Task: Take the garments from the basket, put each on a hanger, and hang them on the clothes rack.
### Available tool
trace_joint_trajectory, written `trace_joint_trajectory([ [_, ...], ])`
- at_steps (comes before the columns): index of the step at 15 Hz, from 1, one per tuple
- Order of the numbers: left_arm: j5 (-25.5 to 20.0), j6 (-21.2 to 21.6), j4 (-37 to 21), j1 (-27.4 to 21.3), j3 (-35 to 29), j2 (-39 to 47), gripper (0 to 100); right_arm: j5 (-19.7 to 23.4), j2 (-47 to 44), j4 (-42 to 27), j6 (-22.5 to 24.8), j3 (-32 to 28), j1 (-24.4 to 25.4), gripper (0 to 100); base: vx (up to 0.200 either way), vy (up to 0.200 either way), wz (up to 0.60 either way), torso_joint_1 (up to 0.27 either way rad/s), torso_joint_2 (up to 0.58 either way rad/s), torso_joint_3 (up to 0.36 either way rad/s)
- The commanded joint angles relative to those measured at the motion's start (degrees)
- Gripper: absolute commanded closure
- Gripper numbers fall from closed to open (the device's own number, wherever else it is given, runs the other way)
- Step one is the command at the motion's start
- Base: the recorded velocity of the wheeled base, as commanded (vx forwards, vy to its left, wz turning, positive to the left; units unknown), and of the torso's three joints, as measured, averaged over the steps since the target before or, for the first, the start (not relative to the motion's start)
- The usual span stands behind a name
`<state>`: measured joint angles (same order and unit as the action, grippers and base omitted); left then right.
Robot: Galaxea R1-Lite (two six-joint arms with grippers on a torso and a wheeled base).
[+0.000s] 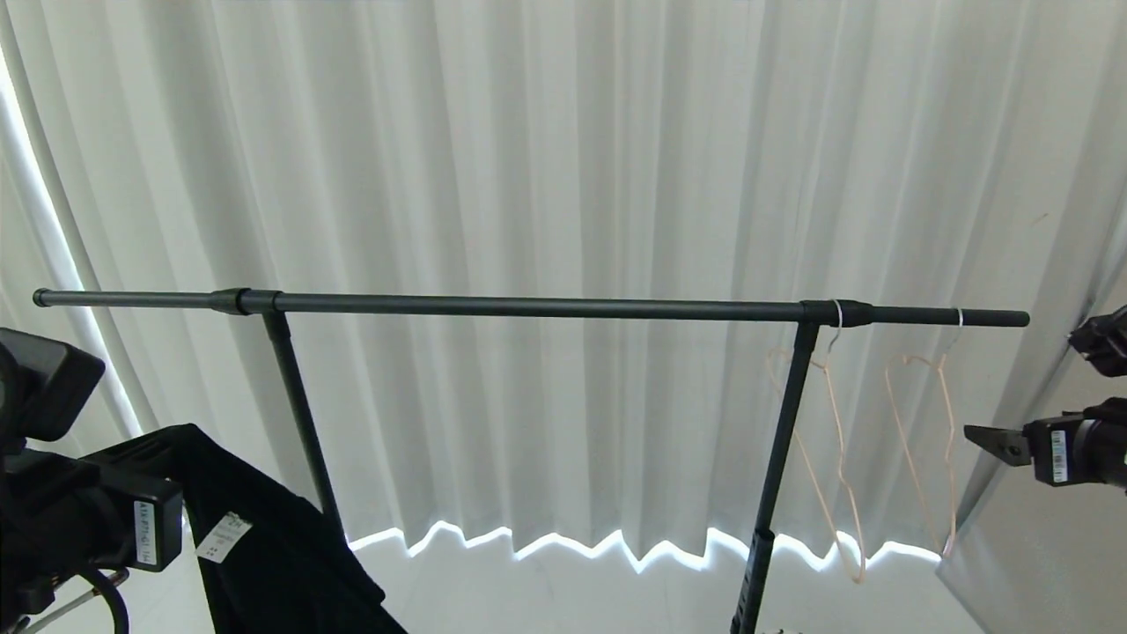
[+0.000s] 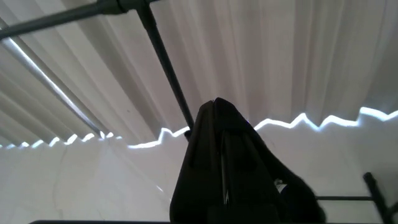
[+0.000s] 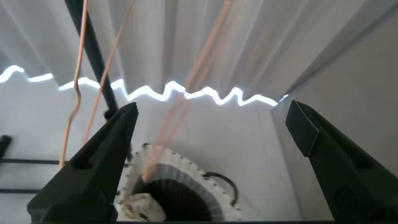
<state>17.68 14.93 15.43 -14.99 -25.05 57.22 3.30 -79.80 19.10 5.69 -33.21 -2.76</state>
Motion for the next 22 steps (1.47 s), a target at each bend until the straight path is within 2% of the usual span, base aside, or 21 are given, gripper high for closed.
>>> trace_joint_trajectory([
  [1,0.1,2.0,0.2,0.0,0.0,-3.4,100,-2.3,-8.2,3.7,-4.6,-0.2,2.9,0,0.000,0.000,0.00,0.000,0.00,0.000],
  [3,0.1,2.1,0.2,0.1,-0.1,-4.6,100,-10.3,-15.6,10.1,-8.9,-0.9,4.6,0,0.000,0.000,0.00,0.000,0.00,0.000],
  [4,0.1,1.9,0.2,0.3,-0.1,-4.7,100,-12.6,-19.1,13.2,-11.0,-1.3,4.6,0,0.000,0.000,0.00,0.000,0.00,0.000],
  [9,0.1,1.9,0.2,0.4,0.0,-4.0,100,-13.3,-25.1,14.6,-16.2,-3.4,4.4,0,0.000,0.000,0.00,0.000,0.00,0.000],
  [15,0.0,1.9,0.2,0.3,0.5,-3.9,100,-13.3,-26.1,14.6,-16.4,-4.2,4.4,0,0.000,0.000,0.00,0.000,0.00,0.000],
  [16,0.0,1.9,0.2,0.3,0.5,-3.8,100,-13.3,-26.2,14.5,-16.4,-4.1,4.4,100,0.000,0.000,0.00,0.000,0.00,0.000],
  [22,0.0,1.9,0.2,0.2,0.5,-3.4,100,-13.4,-26.3,12.3,-16.3,-4.2,4.4,100,0.000,0.000,0.00,0.000,0.00,0.000],
])
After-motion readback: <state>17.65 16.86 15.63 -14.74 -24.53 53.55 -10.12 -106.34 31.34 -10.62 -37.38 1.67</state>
